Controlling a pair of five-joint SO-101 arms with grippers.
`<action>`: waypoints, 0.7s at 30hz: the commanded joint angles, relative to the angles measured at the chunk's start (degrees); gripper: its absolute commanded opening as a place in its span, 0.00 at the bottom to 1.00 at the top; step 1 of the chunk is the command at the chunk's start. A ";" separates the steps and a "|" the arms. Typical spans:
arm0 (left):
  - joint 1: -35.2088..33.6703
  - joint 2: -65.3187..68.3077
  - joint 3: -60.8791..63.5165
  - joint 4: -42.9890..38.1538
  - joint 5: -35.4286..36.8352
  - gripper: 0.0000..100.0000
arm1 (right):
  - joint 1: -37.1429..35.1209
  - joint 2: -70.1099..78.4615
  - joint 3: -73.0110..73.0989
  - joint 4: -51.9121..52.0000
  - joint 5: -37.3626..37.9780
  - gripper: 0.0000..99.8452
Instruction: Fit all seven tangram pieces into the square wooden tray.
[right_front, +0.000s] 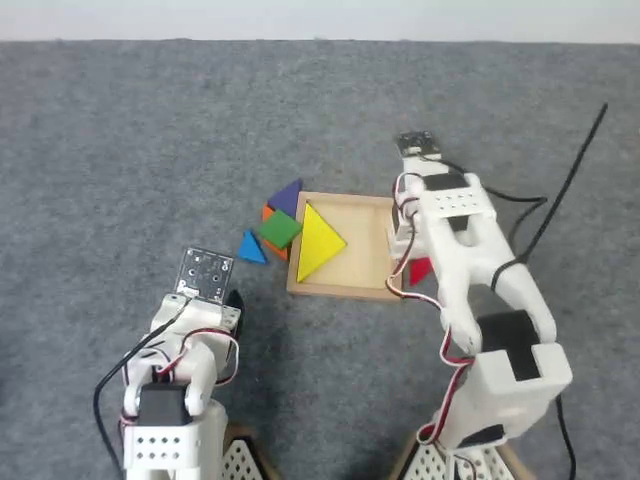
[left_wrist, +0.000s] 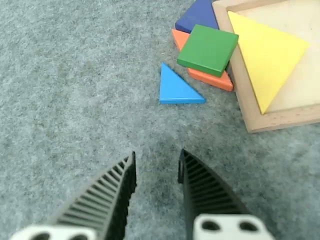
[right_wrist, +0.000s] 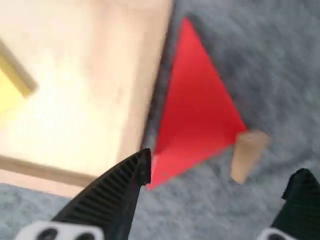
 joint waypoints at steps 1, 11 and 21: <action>-0.35 -0.97 -0.66 0.18 0.53 0.14 | -1.27 -0.57 -1.23 -2.15 -1.14 0.42; -0.35 -0.97 -0.66 0.18 0.53 0.14 | 1.27 12.00 -9.05 -1.89 -2.64 0.42; -0.35 -0.97 -0.66 0.18 0.53 0.14 | 10.86 14.81 -11.34 3.12 -2.73 0.42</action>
